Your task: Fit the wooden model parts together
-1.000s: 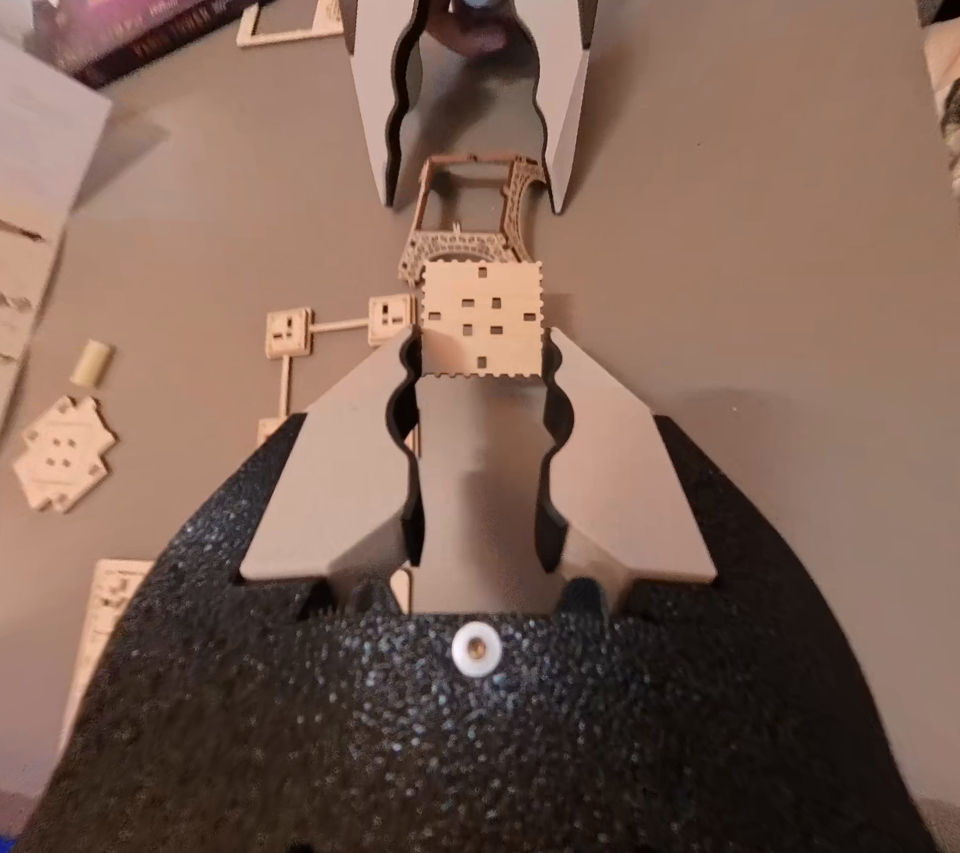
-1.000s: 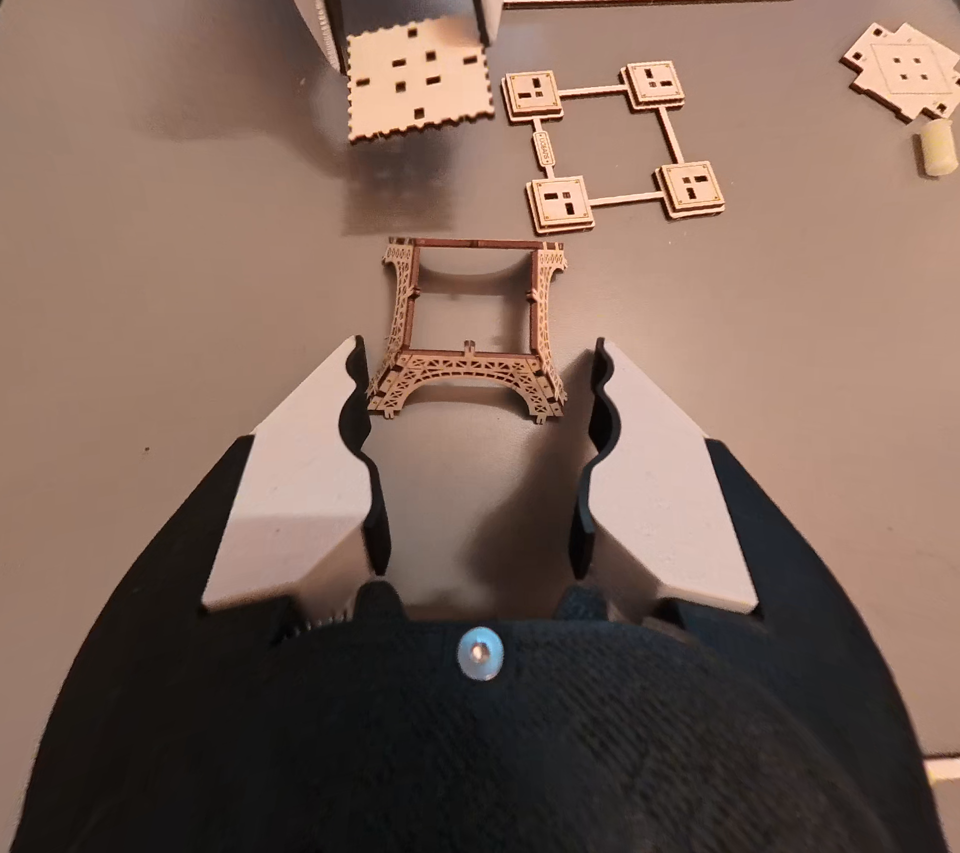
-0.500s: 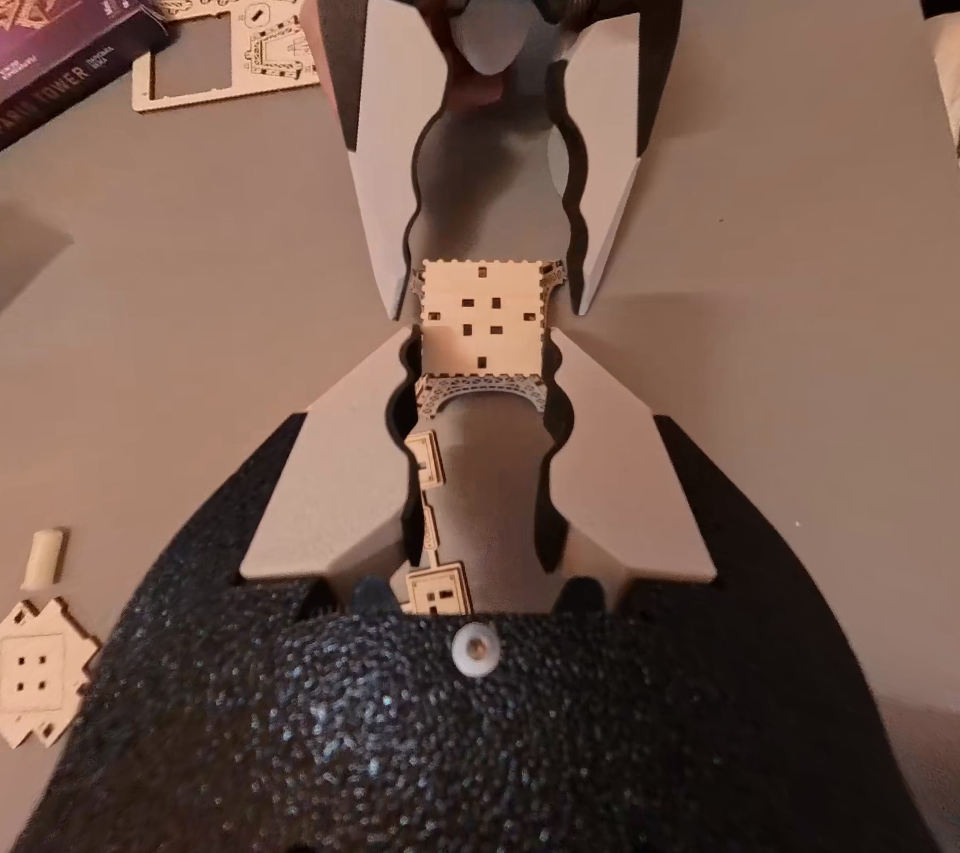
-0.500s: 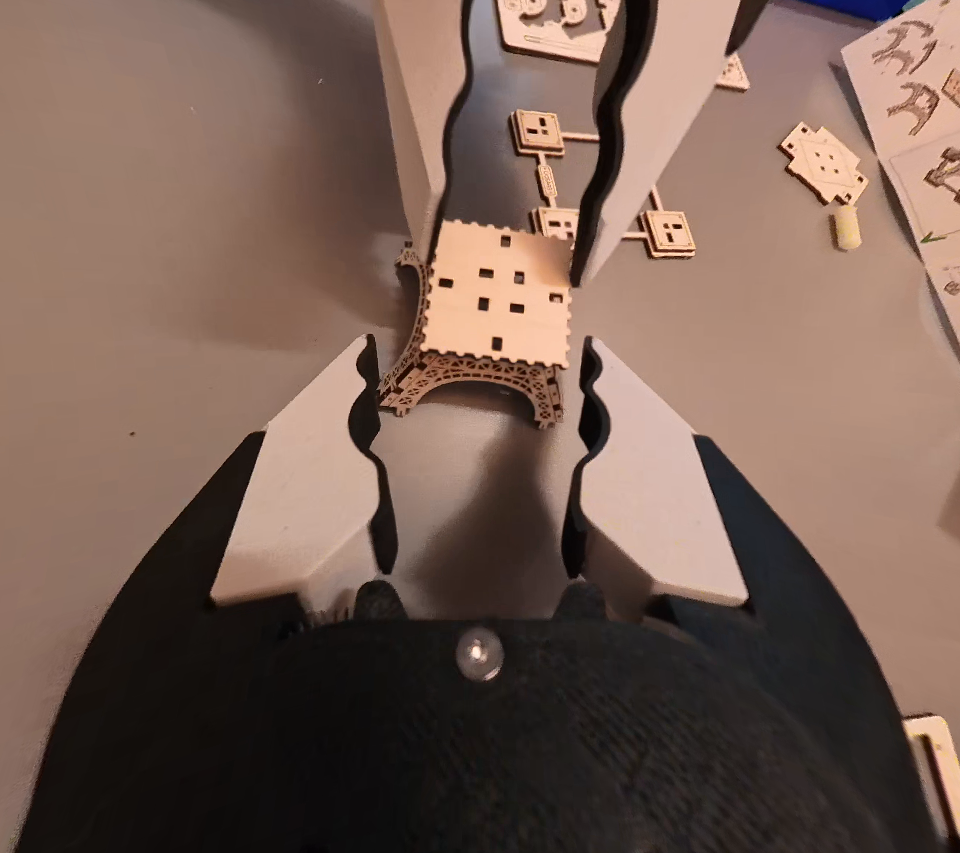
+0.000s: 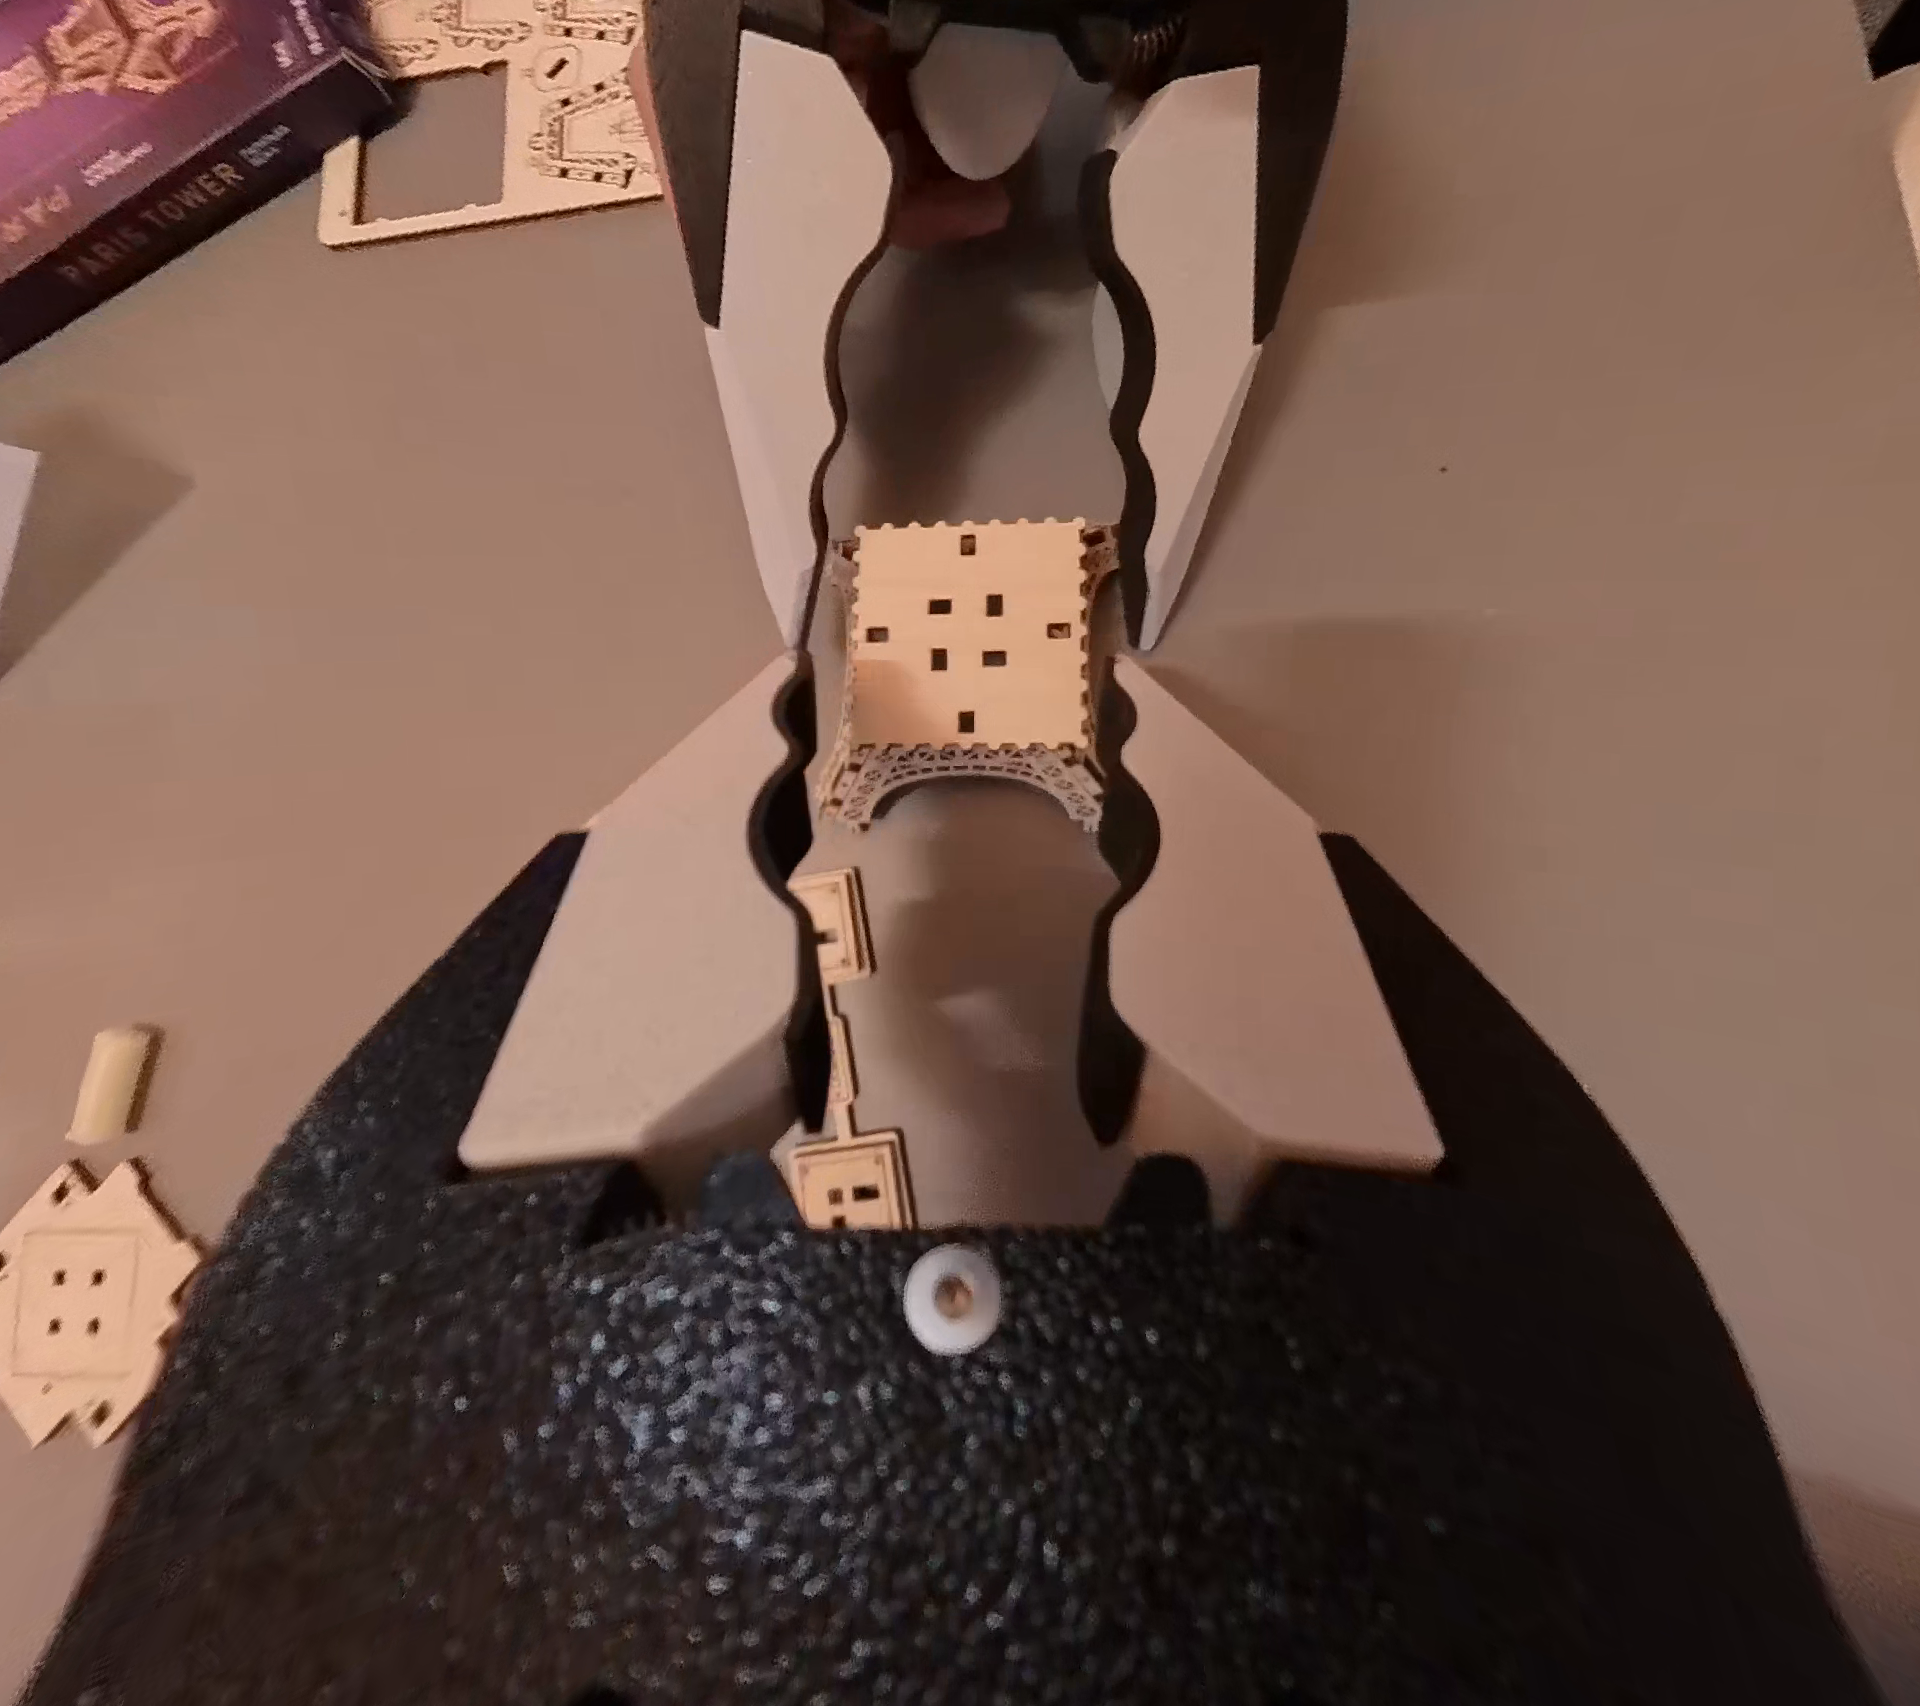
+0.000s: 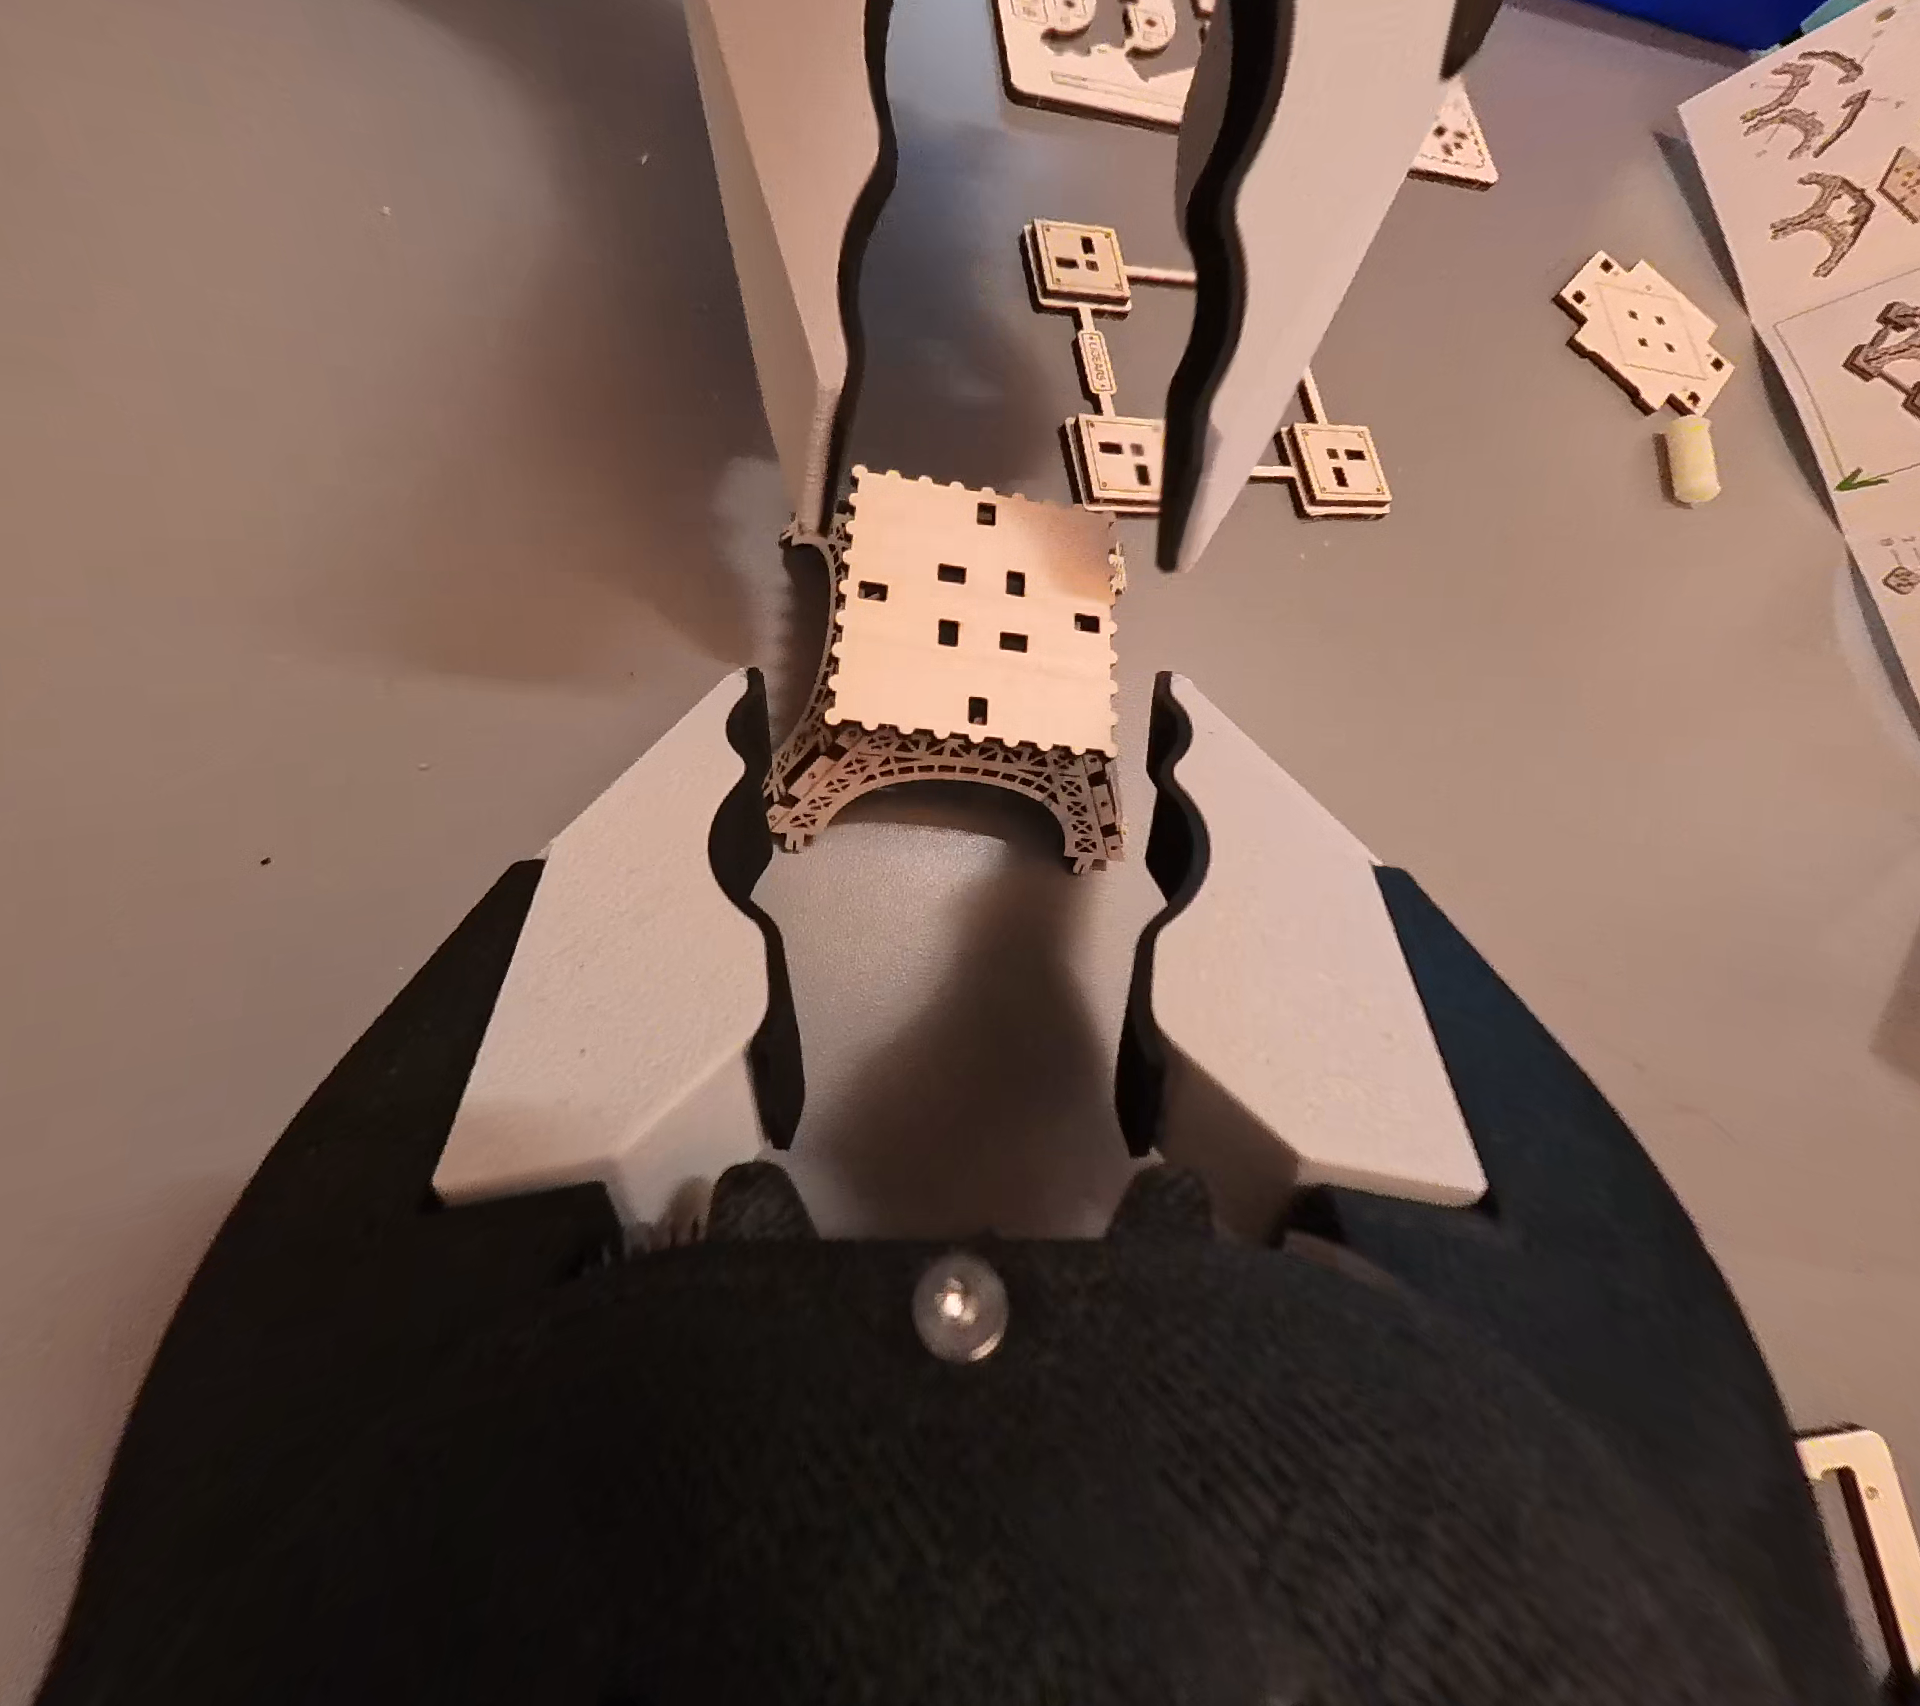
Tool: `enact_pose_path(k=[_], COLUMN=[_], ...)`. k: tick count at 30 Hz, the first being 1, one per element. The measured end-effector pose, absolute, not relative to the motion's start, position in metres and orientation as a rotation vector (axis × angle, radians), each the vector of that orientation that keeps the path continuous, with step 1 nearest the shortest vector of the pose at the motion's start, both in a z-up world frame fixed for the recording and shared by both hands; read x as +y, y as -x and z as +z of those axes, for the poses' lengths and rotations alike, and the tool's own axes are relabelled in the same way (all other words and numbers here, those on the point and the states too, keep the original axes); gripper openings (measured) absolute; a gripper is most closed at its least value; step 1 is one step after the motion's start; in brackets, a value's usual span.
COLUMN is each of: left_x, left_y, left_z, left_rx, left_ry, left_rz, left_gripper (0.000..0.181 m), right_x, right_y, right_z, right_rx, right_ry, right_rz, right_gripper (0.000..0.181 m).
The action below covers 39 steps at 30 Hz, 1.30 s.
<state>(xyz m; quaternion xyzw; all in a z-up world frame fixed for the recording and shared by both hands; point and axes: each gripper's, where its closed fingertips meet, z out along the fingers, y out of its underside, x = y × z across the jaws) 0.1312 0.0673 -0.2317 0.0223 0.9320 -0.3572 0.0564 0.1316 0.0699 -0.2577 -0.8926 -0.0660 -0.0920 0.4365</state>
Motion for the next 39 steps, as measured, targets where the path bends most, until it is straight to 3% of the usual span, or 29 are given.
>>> enact_pose_path(k=[8, 21, 39], left_x=[0.065, 0.064, 0.065], left_y=[-0.134, -0.131, -0.139], left_z=[-0.23, -0.236, -0.223], left_rx=[2.758, 2.734, 2.662], left_ry=[-0.041, -0.062, 0.002], left_rz=[-1.086, -1.075, -1.197], left_gripper=[0.054, 0.045, 0.045], right_x=[0.07, 0.07, 0.069], right_y=[-0.134, -0.13, -0.142], right_z=[-0.258, -0.259, -0.258], right_rx=[-0.147, -0.166, -0.085], right_ry=[2.222, 2.23, 2.229], right_rz=[-0.237, -0.203, -0.258], right_gripper=[0.073, 0.062, 0.078])
